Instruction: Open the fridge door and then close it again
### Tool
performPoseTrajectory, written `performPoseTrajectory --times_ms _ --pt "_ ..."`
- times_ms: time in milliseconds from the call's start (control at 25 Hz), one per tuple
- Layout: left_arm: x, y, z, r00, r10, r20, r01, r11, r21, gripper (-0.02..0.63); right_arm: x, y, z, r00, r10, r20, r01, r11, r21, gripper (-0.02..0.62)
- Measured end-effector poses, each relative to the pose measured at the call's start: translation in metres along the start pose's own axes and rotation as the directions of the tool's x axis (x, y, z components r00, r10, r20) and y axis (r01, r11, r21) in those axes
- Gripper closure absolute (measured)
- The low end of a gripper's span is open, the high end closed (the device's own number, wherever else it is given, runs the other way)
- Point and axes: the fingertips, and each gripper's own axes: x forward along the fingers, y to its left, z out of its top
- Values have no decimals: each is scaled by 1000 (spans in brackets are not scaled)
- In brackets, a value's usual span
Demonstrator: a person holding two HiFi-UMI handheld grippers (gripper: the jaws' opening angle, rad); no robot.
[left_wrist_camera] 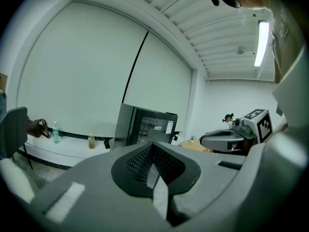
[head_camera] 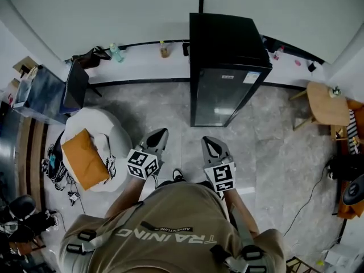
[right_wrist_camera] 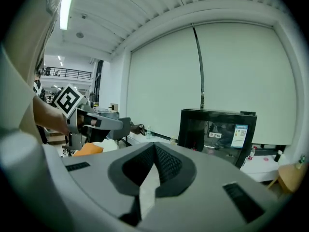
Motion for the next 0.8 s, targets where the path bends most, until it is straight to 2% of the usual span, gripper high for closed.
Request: performPoseTrajectory --times_ms 120,240,480,800 --pt "7 18 5 1000 -20 0 20 999 31 606 17 -3 6 1000 -30 4 30 1000 -4 600" --pt "8 36 4 1000 -20 -13 20 1000 19 606 29 0 13 999 -44 -1 44 999 0 600" --pt "18 54 0 999 -14 -29 13 999 -32 606 47 -4 14 999 -34 -32 34 999 -5 598" --pt "53 70 6 996 -6 -85 5 1000 -14 606 89 -27 8 1000 12 -24 -11 999 33 598"
